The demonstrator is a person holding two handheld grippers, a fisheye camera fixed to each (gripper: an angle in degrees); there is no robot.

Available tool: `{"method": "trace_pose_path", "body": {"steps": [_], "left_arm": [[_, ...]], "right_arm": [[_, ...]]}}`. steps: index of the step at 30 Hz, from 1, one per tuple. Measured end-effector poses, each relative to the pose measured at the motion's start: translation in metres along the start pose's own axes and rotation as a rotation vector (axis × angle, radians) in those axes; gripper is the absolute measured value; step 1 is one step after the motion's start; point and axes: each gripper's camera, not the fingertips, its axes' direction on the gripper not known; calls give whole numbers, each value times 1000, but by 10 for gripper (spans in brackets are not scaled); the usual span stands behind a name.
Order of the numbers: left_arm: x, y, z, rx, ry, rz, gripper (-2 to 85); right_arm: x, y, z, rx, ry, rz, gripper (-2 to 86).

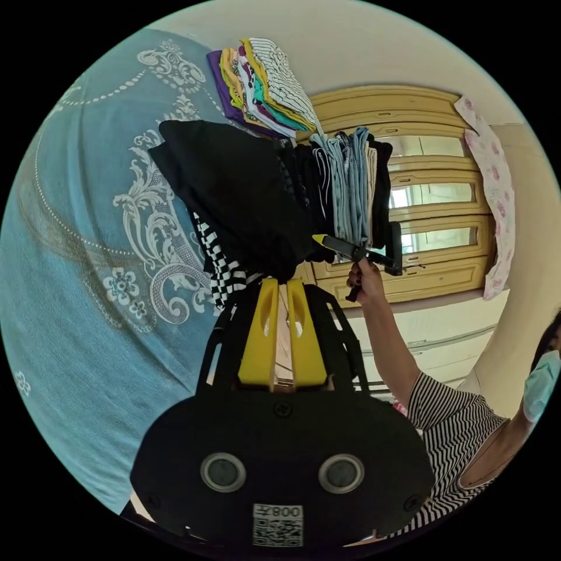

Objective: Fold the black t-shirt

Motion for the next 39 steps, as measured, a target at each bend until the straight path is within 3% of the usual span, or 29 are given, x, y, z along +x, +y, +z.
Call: {"method": "trace_pose_path", "body": {"steps": [7,13,15,18,22,25,31,35,39], "left_arm": [[-42,-15,38,-118,-84,-55,14],[-58,-18,23,-113,-78,-9,6],[-55,-21,15,-95,-82,33,4],[-45,-36,8,-63,-109,120,3],[-34,-67,19,-79,-263,223,2],[-57,-85,46,-234,-455,181,2],[-68,-88,15,-184,-369,142,1],[-64,-56,-36,-142,-287,210,2],[-78,-9,-85,-113,-179,168,2]], "right_arm": [[5,-3,51,-114,86,49,34],[-9,11,42,-67,235,15,27],[-14,24,26,-18,332,11,9],[-27,45,0,103,326,1,0],[-52,55,-1,150,328,-79,-2],[-52,44,41,19,373,-97,0],[-39,51,38,3,376,-60,1],[-25,84,-10,109,277,11,1],[-38,156,-59,322,-112,42,1]]}}
